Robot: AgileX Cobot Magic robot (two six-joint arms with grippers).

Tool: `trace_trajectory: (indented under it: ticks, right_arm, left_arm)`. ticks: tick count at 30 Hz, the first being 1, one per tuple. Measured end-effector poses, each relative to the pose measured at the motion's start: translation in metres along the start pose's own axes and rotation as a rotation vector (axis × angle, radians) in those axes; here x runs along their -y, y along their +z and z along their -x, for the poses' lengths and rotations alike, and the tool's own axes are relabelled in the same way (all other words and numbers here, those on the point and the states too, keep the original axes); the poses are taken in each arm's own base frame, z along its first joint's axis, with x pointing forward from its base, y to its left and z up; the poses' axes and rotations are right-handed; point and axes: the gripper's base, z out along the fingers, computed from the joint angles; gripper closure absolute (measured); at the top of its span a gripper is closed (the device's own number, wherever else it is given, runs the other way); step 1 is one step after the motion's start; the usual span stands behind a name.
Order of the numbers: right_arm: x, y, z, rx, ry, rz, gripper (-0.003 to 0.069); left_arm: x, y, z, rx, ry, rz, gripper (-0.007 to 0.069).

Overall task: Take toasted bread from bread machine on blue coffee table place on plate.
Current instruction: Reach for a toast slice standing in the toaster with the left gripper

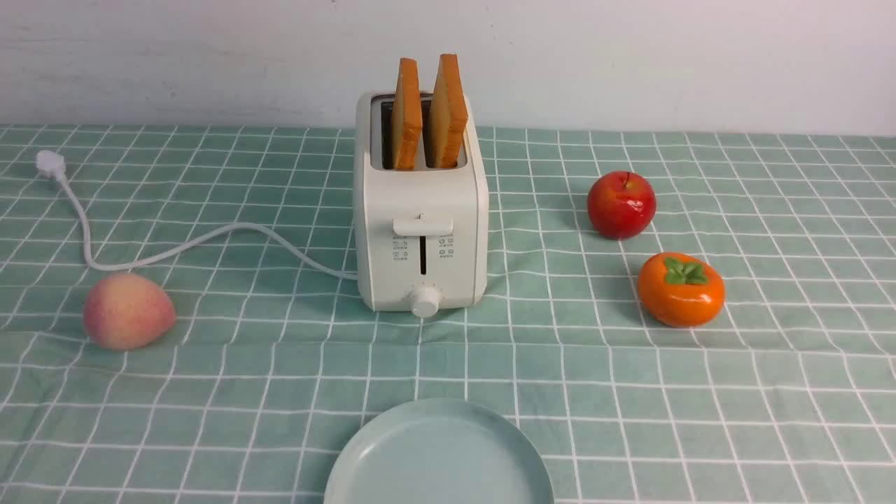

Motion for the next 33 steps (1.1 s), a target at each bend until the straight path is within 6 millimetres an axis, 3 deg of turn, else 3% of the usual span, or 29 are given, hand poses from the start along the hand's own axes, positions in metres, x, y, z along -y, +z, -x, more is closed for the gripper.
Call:
trace_trajectory:
  ticks: [12,16,25,30,33]
  right_arm:
    - [0.0,0.0,0.0,0.0,0.0,0.0,0.0419]
    - [0.0,0.0,0.0,0.0,0.0,0.0,0.0419]
    - [0.0,0.0,0.0,0.0,0.0,0.0,0.0419]
    - [0.0,0.0,0.0,0.0,0.001,0.0,0.0419]
    - [-0.001,0.0,0.001,0.013,0.036,0.012,0.0419]
  left_arm:
    - [0.0,0.0,0.002,0.017,0.012,0.0,0.0386]
    - [0.003,0.0,0.007,0.079,-0.06,-0.033,0.0386]
    - [0.01,-0.007,0.033,0.323,-0.587,-0.222,0.0386]
    - [0.007,-0.014,0.047,0.487,-0.752,-0.288,0.0394]
    - [0.004,-0.018,0.055,0.585,-0.788,-0.311,0.0447]
